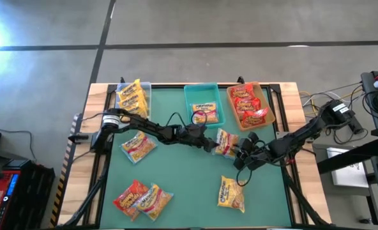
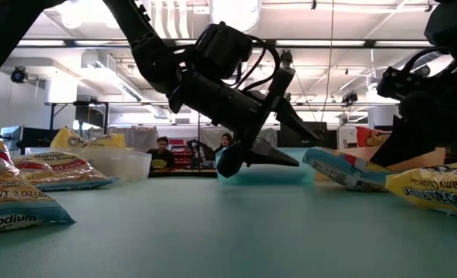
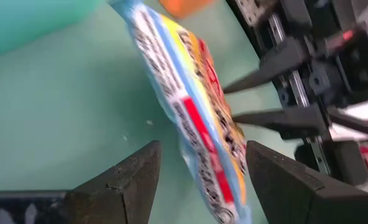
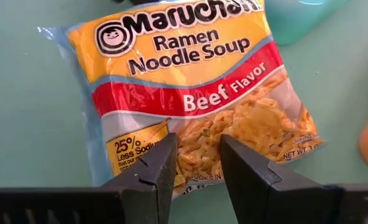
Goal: Sort Maruchan noodles
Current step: Put the blue noodle pack into the green bin
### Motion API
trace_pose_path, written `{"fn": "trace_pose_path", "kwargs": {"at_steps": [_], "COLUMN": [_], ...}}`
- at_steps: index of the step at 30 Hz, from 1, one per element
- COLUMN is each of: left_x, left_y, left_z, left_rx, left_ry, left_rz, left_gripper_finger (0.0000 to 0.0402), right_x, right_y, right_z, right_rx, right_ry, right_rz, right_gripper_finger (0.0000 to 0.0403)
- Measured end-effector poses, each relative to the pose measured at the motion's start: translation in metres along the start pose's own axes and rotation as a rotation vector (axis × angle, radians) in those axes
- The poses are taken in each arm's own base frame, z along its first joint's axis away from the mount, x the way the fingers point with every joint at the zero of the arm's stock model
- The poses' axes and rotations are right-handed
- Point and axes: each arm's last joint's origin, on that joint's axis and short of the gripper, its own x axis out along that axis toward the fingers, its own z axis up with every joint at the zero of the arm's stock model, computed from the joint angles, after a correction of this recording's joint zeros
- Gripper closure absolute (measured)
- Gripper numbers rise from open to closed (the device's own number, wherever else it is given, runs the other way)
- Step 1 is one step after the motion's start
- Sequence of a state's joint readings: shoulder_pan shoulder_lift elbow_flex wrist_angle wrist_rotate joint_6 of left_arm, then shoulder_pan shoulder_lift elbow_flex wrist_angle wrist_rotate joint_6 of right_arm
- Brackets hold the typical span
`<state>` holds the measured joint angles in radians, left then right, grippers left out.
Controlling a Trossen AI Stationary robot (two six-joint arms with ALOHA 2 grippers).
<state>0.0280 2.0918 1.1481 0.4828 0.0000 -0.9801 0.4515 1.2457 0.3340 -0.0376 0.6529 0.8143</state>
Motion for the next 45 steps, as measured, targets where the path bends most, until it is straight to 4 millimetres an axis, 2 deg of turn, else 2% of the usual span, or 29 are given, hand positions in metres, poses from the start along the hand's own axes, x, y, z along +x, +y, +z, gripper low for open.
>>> {"fn": "trace_pose_path", "kwargs": {"at_steps": [6, 12, 20, 26, 33, 39, 45], "left_x": [0.006, 0.009, 0.009, 0.013, 0.03, 0.03, 0.03], "left_y": [0.007, 0.003, 0.006, 0.002, -0.005, -0.006, -0.005], "left_z": [-0.004, 0.0, 0.001, 0.003, 0.005, 0.007, 0.007], "left_rx": [-0.085, -0.101, -0.108, -0.087, -0.047, -0.026, -0.03], "left_ry": [-0.027, -0.086, -0.126, -0.115, -0.037, -0.031, -0.024], "left_rz": [0.028, -0.056, -0.021, -0.008, 0.001, 0.008, 0.008], "left_gripper_finger": [0.0183, 0.0183, 0.0183, 0.0183, 0.0184, 0.0213, 0.0274], "right_x": [0.0, 0.0, 0.0, 0.0, 0.0, 0.0, 0.0], "right_y": [0.0, 0.0, 0.0, 0.003, 0.004, 0.003, 0.003], "right_z": [0.0, 0.0, 0.001, 0.003, 0.004, 0.004, 0.004], "right_rx": [0.0, -0.004, -0.008, -0.031, -0.017, -0.027, -0.03], "right_ry": [0.002, 0.003, -0.01, -0.046, -0.048, -0.05, -0.049], "right_rz": [0.003, 0.002, 0.002, 0.019, 0.023, 0.02, 0.024], "right_gripper_finger": [0.0284, 0.0289, 0.0291, 0.0289, 0.0294, 0.0294, 0.0289]}}
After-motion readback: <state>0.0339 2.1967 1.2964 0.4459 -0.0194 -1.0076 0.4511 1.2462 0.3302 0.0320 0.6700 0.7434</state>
